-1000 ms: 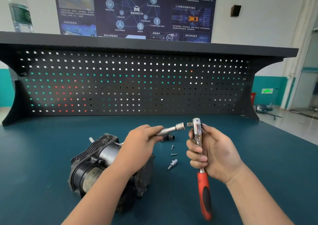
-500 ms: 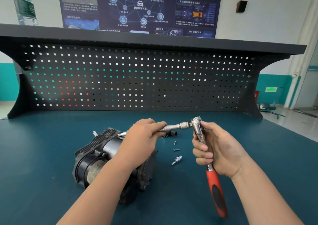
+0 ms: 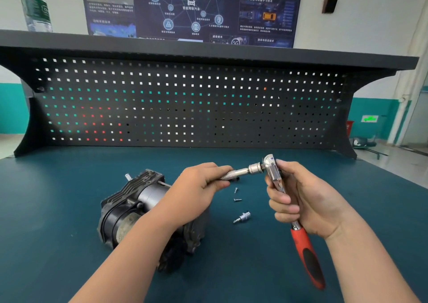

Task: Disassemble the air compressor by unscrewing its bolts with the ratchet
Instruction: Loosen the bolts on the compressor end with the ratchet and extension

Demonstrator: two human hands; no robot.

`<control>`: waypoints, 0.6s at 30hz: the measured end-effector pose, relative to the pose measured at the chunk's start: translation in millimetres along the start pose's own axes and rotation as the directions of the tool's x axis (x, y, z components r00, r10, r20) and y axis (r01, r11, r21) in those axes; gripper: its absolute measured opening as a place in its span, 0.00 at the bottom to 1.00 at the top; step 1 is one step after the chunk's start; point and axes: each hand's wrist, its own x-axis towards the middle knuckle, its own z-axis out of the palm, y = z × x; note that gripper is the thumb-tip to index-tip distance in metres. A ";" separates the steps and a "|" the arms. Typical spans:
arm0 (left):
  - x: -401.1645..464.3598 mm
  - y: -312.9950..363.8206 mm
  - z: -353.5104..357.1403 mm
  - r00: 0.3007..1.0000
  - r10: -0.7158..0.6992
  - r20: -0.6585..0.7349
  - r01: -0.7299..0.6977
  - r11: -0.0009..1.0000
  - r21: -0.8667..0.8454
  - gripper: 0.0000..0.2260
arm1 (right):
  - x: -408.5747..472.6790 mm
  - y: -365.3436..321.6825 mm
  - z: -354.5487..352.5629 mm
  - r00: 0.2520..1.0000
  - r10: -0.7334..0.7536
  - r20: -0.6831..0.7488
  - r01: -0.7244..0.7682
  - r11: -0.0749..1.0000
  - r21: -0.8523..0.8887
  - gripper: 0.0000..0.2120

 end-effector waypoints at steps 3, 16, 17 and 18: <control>0.0 -0.1 0.7 0.999 0.017 0.043 -0.017 1.000 0.003 0.09 | -0.6 1.0 0.1 1.000 -0.007 -0.001 0.007 0.999 -0.038 0.17; 1.3 3.6 2.7 0.991 0.080 -0.104 -0.057 0.975 0.215 0.12 | 10.4 12.2 3.2 0.999 0.036 -0.010 -0.036 0.997 0.072 0.21; 1.9 4.1 3.8 0.990 0.096 -0.108 -0.063 0.959 0.277 0.11 | 13.0 14.6 3.6 0.998 0.036 -0.051 -0.031 0.996 0.088 0.22; 2.6 4.7 5.1 0.988 0.110 -0.109 -0.068 0.940 0.334 0.10 | 15.8 17.1 4.4 0.995 0.031 -0.092 -0.020 0.993 0.115 0.22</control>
